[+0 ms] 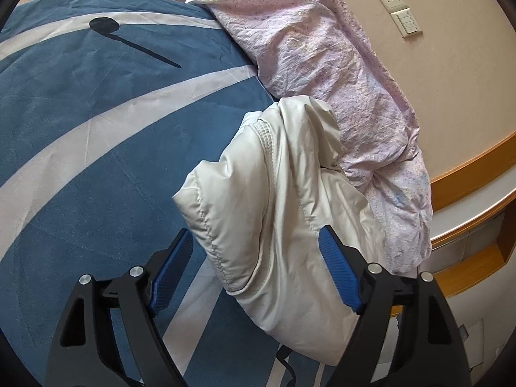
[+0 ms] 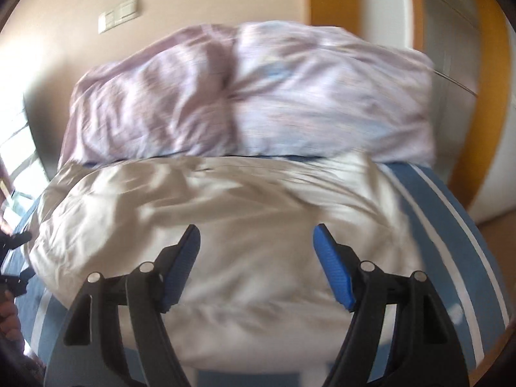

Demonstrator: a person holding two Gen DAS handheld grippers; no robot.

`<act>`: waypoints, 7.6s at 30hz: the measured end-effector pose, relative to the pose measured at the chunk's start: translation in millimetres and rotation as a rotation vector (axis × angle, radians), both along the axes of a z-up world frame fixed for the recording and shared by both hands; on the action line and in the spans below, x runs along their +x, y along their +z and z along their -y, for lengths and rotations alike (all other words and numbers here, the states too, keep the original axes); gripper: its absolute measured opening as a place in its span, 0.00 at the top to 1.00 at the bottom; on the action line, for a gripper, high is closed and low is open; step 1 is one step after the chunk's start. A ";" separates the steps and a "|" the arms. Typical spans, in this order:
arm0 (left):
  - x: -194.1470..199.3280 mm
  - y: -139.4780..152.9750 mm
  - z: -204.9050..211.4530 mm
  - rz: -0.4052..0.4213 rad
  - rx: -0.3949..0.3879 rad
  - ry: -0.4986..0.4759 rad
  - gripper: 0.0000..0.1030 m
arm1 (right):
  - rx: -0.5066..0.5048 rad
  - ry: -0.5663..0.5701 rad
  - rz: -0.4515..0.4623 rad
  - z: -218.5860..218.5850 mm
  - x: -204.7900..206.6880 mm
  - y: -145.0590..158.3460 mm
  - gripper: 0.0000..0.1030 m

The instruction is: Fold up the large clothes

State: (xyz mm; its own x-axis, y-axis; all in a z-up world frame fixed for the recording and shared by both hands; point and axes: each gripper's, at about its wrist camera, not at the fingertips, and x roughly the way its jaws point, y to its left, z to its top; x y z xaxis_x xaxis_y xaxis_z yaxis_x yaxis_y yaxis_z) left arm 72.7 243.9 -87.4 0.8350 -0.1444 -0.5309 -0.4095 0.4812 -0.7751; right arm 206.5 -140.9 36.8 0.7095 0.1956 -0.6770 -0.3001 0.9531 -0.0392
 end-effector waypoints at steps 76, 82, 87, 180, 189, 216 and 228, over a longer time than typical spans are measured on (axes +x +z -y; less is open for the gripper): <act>62.0 152.9 136.4 0.454 0.373 -0.247 0.62 | -0.286 0.156 -0.066 -59.3 36.2 -74.4 0.17; 66.0 167.5 171.0 0.499 0.442 -0.312 0.62 | -0.255 0.168 -0.004 -22.2 20.9 -44.4 0.18; 67.9 171.2 194.0 0.517 0.478 -0.357 0.62 | -0.138 0.127 0.026 23.2 9.5 -16.8 0.17; 196.3 142.9 286.9 0.266 0.762 -0.736 0.25 | 0.181 0.018 -0.338 180.9 140.2 0.2 0.79; 219.6 112.9 316.9 0.203 0.791 -0.791 0.28 | 0.216 -0.005 -0.330 189.7 140.7 -7.5 0.78; 226.6 68.7 354.3 0.101 0.967 -0.820 0.29 | 0.244 -0.012 -0.314 194.2 141.4 -47.9 0.75; 226.9 62.4 362.8 0.103 1.024 -0.791 0.29 | 0.252 -0.020 -0.291 195.8 140.1 -54.2 0.75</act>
